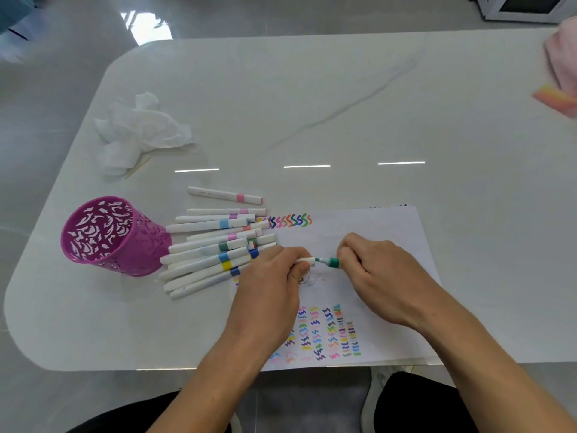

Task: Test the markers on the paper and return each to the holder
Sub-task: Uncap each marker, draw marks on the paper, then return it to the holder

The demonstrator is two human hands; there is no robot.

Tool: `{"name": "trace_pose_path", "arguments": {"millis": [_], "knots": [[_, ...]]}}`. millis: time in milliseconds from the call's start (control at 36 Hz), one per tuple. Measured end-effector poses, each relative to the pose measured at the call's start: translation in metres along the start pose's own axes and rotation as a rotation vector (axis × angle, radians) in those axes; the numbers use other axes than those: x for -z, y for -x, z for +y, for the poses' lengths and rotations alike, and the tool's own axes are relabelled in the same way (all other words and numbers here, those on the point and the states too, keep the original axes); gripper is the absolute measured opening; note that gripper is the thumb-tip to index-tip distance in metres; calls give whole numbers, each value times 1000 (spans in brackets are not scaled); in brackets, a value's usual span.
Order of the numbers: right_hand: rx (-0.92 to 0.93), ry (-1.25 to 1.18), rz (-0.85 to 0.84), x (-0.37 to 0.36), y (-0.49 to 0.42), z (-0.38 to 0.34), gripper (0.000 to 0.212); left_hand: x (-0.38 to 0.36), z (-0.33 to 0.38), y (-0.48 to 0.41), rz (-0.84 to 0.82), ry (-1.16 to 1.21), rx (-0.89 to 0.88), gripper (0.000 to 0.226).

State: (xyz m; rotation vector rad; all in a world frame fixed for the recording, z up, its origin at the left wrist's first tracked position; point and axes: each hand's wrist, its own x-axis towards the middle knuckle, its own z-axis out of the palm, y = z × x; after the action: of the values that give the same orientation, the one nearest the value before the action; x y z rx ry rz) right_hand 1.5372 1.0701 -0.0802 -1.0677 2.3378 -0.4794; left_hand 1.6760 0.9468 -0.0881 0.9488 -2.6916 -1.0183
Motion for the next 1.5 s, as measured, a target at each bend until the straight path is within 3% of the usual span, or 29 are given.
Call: {"name": "trace_pose_path", "arguments": {"millis": [583, 833, 917, 1083, 1278, 1417, 1500], "knots": [[-287, -28, -34, 10, 3, 22, 23, -21, 16, -2, -82, -4, -73, 27], [-132, -291, 112, 10, 0, 26, 3, -22, 16, -3, -63, -35, -129, 23], [-63, -370, 136, 9, -2, 25, 21, -24, 12, -2, -25, -90, -164, 20], [16, -523, 186, 3, -5, 21, 22, -29, 3, 0, -6, -192, -219, 16], [45, -760, 215, 2, -9, 20, 44, -27, 2, -1, -19, -191, -202, 22], [93, -730, 325, -3, -18, 23, 24, -26, 1, -2, -15, -207, -202, 20], [62, -750, 396, -8, -20, 23, 23, -27, 0, -2, -5, -193, -198, 19]]}}
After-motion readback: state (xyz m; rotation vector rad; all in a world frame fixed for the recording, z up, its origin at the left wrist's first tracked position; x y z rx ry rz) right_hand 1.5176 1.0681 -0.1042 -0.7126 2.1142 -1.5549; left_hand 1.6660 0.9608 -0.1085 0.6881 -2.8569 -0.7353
